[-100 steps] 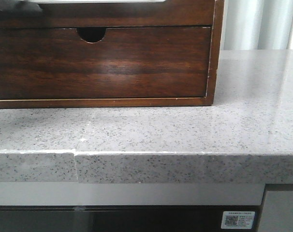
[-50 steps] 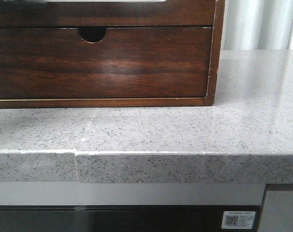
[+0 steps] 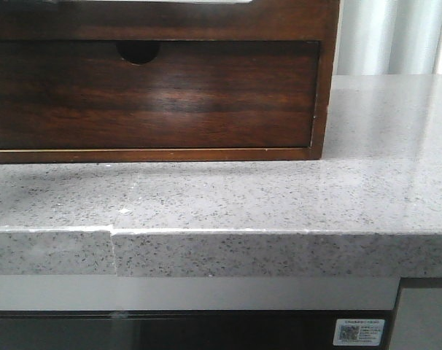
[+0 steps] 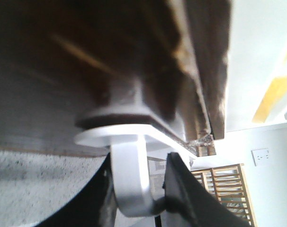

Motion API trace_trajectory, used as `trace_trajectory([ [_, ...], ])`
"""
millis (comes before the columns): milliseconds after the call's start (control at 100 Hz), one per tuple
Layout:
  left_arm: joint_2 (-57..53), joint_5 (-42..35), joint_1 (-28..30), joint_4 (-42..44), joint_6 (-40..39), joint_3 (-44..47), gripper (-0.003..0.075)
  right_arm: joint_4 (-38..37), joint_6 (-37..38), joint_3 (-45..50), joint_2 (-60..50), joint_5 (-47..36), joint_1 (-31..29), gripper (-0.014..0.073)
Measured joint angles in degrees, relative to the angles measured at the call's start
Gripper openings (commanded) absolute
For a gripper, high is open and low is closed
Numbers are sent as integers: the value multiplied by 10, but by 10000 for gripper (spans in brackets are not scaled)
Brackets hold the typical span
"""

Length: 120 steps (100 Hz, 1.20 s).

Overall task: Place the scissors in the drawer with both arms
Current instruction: 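Pull the drawer open toward the robot with the left gripper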

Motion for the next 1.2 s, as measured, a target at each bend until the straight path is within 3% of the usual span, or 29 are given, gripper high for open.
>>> trace_trajectory([
  [490, -241, -5, 0, 19, -24, 158, -20, 0, 0, 0, 0, 0, 0, 495],
  [890, -269, 0, 0, 22, -31, 181, -13, 0, 0, 0, 0, 0, 0, 495],
  [1010, -270, 1, 0, 26, -33, 181, 82, 0, 0, 0, 0, 0, 0, 495],
  [1200, -276, 25, 0, 66, 10, 179, 328, 0, 0, 0, 0, 0, 0, 495],
])
